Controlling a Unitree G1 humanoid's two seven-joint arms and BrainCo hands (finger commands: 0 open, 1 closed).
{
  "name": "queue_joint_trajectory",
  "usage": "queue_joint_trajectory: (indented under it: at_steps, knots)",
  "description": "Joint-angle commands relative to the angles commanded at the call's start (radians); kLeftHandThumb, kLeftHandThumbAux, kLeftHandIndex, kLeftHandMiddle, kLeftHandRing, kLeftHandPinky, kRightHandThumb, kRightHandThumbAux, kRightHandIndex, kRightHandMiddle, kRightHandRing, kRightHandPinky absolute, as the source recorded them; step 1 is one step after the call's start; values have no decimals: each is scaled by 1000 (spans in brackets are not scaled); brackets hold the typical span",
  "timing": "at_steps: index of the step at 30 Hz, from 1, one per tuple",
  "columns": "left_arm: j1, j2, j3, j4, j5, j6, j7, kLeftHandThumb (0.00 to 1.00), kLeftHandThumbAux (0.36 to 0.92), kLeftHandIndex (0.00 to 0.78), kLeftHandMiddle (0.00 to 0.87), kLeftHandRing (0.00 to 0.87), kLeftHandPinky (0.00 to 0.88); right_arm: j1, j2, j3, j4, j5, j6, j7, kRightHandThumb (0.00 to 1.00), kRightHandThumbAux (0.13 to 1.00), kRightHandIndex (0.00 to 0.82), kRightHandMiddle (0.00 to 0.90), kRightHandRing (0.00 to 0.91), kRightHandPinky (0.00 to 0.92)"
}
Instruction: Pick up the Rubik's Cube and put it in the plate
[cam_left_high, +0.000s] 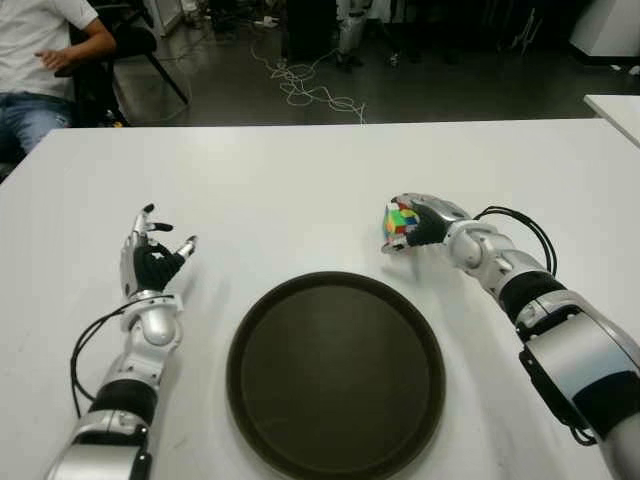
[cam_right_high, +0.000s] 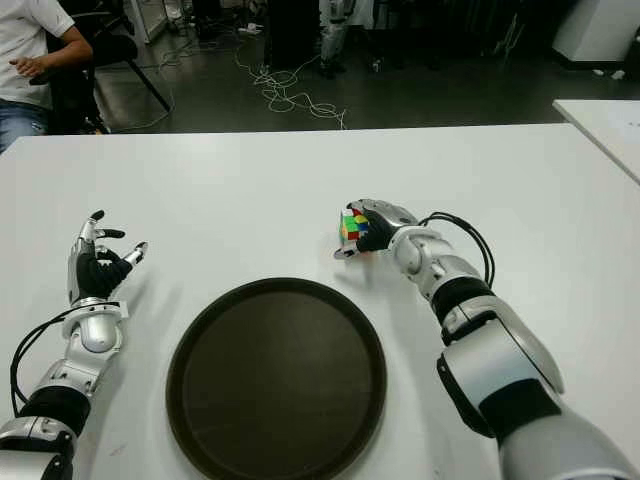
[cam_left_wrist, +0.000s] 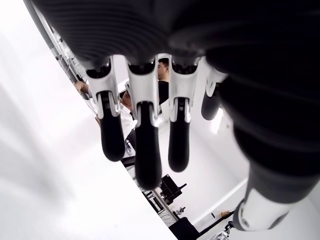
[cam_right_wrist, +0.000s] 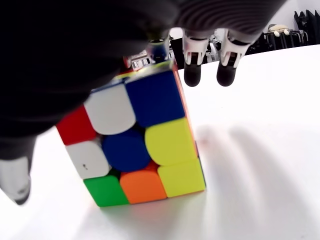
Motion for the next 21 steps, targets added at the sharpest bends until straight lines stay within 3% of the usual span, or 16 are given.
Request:
queue_joint_trajectory:
  at_steps: [5,8,15,18,20,21]
  knots:
    - [2,-1,-1,-9,1,3,2,0,738,0,329,562,598,-3,1,3,0,-4,6,2,0,513,0,0,0,0]
    - [4,-2,-1,-14,3,10,3,1,730,0,227,370,425,-4,1,4,0,-5,7,3,0,503,0,0,0,0]
    - [-2,0,0,-3,0,17,-2,3,716,0,135,212,276,-1,1,-5,0,6,-2,4,0,499,0,0,0,0]
    - [-1,-2,1,-5,-2,13,-3,3,712,0,154,266,368,4,2,-20,-3,21,-15,-1,0,510,0,0,0,0]
    - [0,-2,2,-6,-2,12,-2,1,717,0,262,427,509,6,3,-26,-3,27,-17,-4,6,516,0,0,0,2]
    - [0,-2,2,-7,-2,12,-2,1,717,0,277,449,529,6,3,-29,-3,30,-18,-5,7,517,0,0,0,2]
